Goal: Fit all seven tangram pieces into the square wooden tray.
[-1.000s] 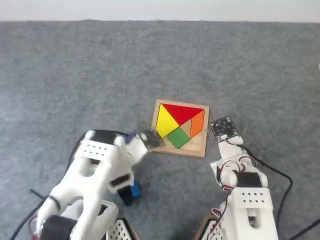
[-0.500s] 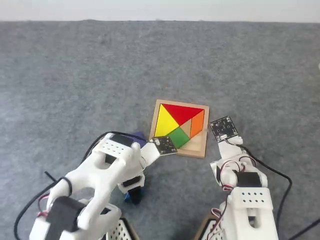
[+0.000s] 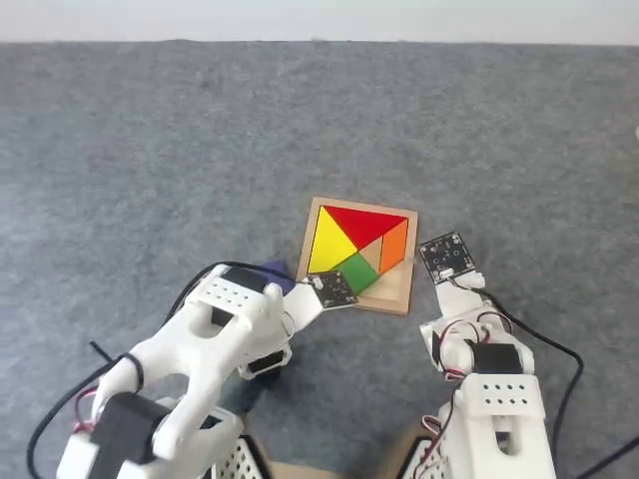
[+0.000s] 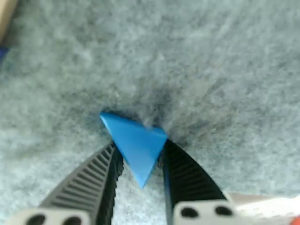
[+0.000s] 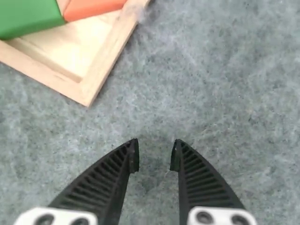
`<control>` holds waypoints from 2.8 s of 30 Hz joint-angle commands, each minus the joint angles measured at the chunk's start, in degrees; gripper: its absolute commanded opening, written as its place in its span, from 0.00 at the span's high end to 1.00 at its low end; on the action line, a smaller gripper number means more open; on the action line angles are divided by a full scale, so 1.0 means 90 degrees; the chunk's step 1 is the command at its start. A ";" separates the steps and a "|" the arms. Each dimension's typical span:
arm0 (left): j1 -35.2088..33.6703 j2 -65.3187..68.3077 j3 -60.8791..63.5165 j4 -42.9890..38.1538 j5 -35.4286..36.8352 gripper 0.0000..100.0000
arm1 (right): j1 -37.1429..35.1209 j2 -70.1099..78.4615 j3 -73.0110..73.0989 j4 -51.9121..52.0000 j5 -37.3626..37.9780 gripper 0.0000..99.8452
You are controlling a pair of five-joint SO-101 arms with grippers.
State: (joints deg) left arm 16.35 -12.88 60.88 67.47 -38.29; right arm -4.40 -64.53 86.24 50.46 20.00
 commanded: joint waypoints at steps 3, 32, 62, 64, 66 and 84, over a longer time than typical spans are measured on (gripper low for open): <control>-0.0049 0.0205 -0.0620 0.0400 0.0049 0.96 | -0.0054 -0.0122 -0.0049 -0.0122 -0.0049 0.87; -0.0791 0.0205 -0.2349 0.0860 0.0420 0.83 | -0.0054 -0.0122 -0.0049 -0.0132 -0.0029 0.86; 0.0342 -0.1231 -0.0474 -0.1739 0.1631 0.78 | -0.0054 -0.0122 -0.0039 -0.0132 -0.0020 0.86; 0.0615 -0.1250 -0.0142 -0.1631 0.1446 0.78 | -0.0054 -0.0122 -0.0039 -0.0132 -0.0020 0.86; 0.1006 -0.1250 0.0259 -0.1631 0.1358 0.78 | -0.0054 -0.0122 -0.0039 -0.0132 -0.0029 0.86; 0.1094 -0.1182 0.0288 -0.2305 0.1416 0.78 | -0.0054 -0.0122 -0.0039 -0.0112 -0.0029 0.87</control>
State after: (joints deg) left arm 26.55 -22.73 65.01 48.31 -25.63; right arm -4.40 -64.53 86.24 50.46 20.00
